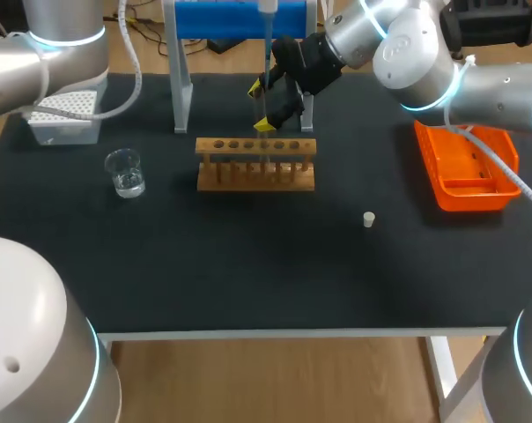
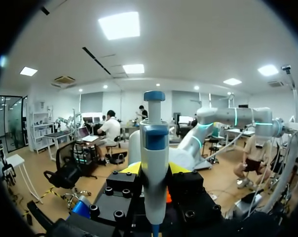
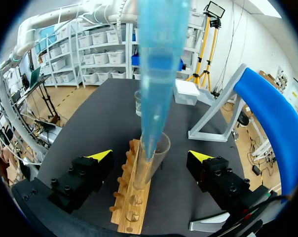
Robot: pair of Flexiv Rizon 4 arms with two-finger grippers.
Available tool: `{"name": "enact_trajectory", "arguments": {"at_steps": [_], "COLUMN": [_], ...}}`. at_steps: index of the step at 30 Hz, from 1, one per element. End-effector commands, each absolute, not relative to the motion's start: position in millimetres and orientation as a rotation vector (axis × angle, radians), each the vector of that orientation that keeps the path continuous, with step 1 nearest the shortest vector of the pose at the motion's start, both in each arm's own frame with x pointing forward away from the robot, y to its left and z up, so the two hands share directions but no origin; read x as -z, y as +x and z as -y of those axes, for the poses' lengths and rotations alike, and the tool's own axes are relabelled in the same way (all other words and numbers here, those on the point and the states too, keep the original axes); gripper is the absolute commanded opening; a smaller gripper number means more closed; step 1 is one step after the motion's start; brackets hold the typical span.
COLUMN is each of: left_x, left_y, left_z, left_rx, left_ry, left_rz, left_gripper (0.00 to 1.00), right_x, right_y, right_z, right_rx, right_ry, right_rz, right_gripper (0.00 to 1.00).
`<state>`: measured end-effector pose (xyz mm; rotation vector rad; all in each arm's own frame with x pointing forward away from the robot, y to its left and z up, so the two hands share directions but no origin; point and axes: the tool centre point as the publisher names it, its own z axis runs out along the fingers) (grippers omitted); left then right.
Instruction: Invert the test tube, pick up the pipette, mount the tip to pipette, aspirate from beaker and dispense into the tube, eject the tip, return the pipette, and cap with the stopper.
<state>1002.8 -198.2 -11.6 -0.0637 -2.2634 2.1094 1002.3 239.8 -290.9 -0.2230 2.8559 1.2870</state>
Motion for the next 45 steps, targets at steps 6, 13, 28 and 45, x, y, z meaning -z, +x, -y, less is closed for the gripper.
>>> {"name": "enact_trajectory", "arguments": {"at_steps": [6, 13, 28, 45], "left_x": [17.6, 21.8, 18.6, -6.0], "left_y": [1005.6, 1003.9, 1001.0, 991.8], "left_z": [198.0, 195.6, 191.7, 168.7], "left_rx": [-2.124, -2.138, -2.150, -2.140], "left_ry": [-0.057, -0.043, -0.033, -0.005], "left_rz": [2.247, 2.240, 2.249, 2.346], "left_gripper": [0.00, 0.00, 0.00, 0.00], "right_x": [289.5, 289.5, 289.5, 289.5], "right_y": [1002.4, 1002.4, 1002.4, 1002.4], "right_z": [-239.0, -239.0, -239.0, -239.0], "right_rx": [-1.281, -1.281, -1.281, -1.281], "right_ry": [-0.224, -0.224, -0.224, -0.224], "right_rz": [-2.861, -2.861, -2.861, -2.861], "right_gripper": [1.00, 1.00, 1.00, 1.00]}}
